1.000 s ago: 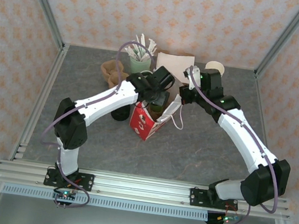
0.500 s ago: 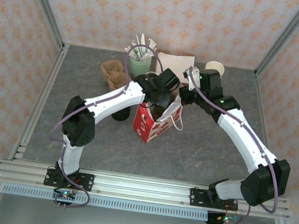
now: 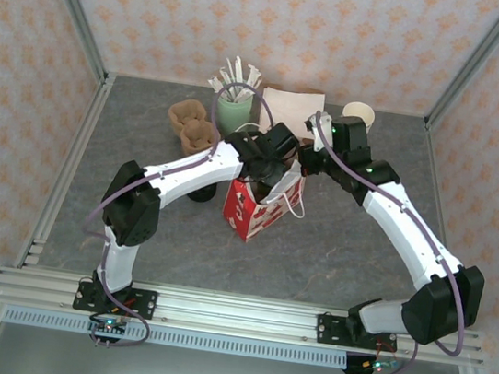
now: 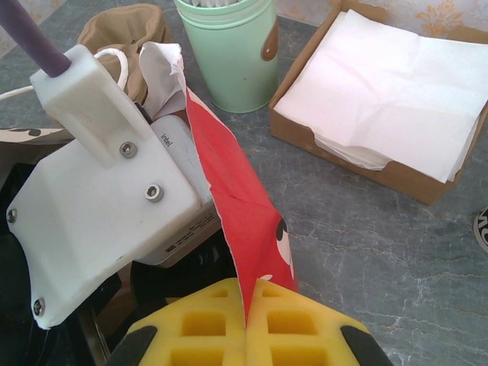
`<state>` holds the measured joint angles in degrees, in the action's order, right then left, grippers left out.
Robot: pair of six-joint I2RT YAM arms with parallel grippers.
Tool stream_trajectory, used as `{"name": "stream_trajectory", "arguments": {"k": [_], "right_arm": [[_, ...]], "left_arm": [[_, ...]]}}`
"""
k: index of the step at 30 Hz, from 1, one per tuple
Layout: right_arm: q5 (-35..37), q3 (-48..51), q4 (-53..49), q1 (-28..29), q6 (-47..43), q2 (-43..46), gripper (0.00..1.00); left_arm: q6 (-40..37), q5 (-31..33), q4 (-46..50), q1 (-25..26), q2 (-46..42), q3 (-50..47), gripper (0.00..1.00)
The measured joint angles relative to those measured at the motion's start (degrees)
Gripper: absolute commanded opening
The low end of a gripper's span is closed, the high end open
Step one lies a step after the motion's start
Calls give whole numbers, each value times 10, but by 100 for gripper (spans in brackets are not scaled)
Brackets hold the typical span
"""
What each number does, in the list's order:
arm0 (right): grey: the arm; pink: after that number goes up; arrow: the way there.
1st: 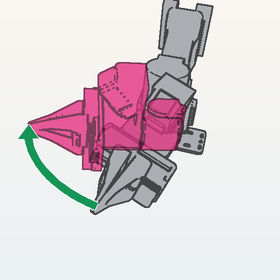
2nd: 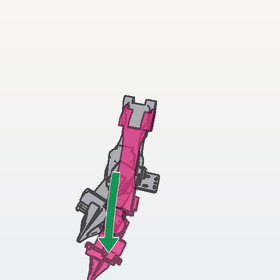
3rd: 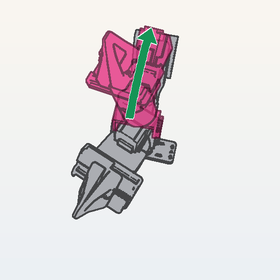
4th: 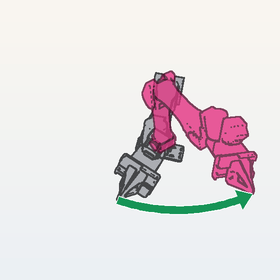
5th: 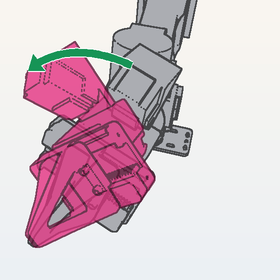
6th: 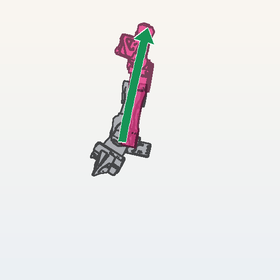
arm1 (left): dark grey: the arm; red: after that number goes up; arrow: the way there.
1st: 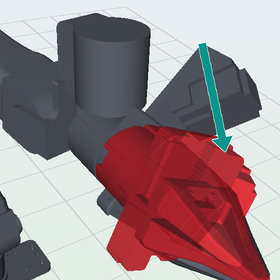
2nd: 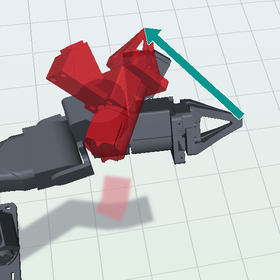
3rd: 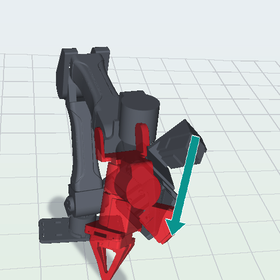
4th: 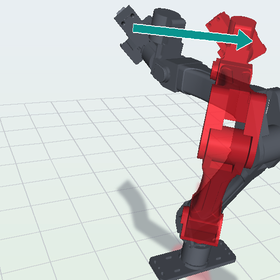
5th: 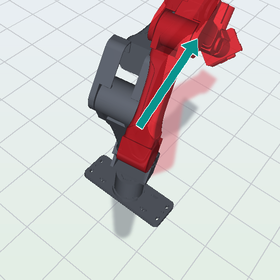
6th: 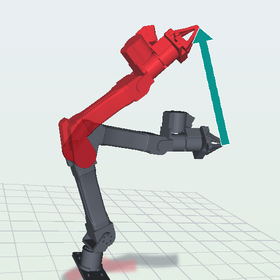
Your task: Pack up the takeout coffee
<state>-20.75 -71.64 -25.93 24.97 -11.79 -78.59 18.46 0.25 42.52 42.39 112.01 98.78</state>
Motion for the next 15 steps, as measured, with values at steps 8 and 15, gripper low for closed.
{"name": "stream_trajectory", "arguments": {"k": [8,15], "right_arm": [[0,5,9,0,6,1,0],[0,8,12,0,10,3,0]], "left_arm": [[0,-1,-6,0,0,-3,54],[0,-2,-6,0,-1,-3,62]]}}
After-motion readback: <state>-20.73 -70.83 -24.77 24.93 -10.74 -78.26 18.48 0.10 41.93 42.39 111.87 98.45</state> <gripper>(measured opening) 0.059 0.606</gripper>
